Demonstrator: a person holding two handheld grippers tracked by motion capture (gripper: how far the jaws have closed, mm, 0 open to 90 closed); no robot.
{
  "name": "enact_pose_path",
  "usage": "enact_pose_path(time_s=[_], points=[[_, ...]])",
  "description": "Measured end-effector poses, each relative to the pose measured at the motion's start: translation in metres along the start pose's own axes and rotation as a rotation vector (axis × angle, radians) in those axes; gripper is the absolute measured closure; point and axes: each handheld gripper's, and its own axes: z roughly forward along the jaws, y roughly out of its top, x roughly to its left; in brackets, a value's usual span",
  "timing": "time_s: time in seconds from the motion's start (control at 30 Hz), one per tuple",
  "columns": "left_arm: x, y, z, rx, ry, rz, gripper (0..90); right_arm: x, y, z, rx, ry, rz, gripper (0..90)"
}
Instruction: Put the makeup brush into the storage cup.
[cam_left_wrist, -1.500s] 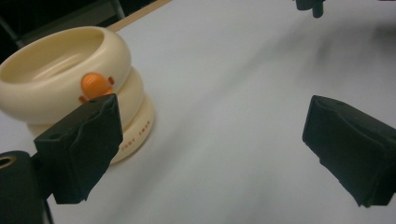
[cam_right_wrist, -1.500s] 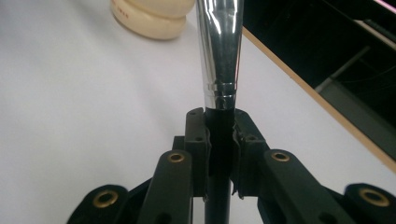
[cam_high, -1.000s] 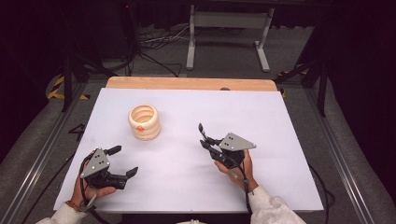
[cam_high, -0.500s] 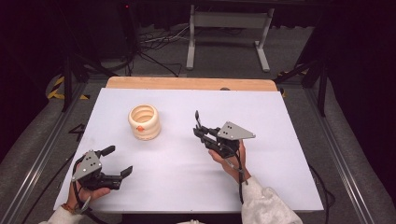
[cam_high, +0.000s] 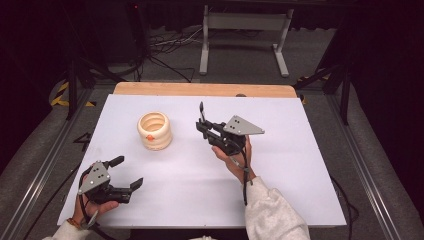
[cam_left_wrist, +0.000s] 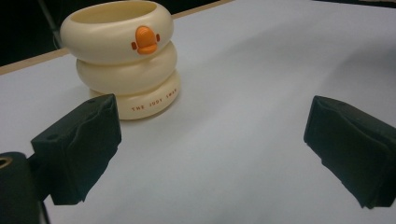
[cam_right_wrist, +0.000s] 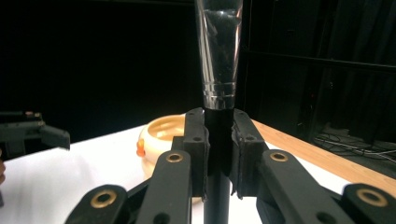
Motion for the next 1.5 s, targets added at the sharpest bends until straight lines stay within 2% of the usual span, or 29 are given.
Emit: enact_pose_path(time_s=[0.17, 0.5, 0.8, 1.07, 1.33, 1.43, 1.5], points=[[0.0, 0.0, 0.0, 0.0, -0.006, 0.002, 5.1, 0.005, 0.006, 0.014, -0.011, 0.01, -0.003, 79.8], [0.0, 0.0, 0.0, 0.007, -0.017, -0.002, 5.3, 0.009, 0.012, 0.029, -0.025, 0.019, -0.005, 79.8], [0.0, -0.001, 0.001, 0.013, -0.019, -0.004, 5.4, 0.009, 0.014, 0.04, -0.029, 0.023, 0.006, 79.8], [0.001, -0.002, 0.002, 0.022, -0.02, -0.005, 5.5, 0.011, 0.016, 0.055, -0.036, 0.032, -0.009, 79.8], [0.001, -0.002, 0.003, 0.01, -0.02, -0.01, 5.5, 0.014, 0.018, 0.073, -0.04, 0.045, -0.011, 79.8], [0.001, -0.002, 0.003, 0.003, -0.038, -0.021, 5.5, 0.015, 0.017, 0.081, -0.038, 0.051, -0.004, 79.8], [0.001, -0.002, 0.003, 0.006, -0.041, -0.014, 5.5, 0.016, 0.016, 0.085, -0.038, 0.058, -0.005, 79.8]])
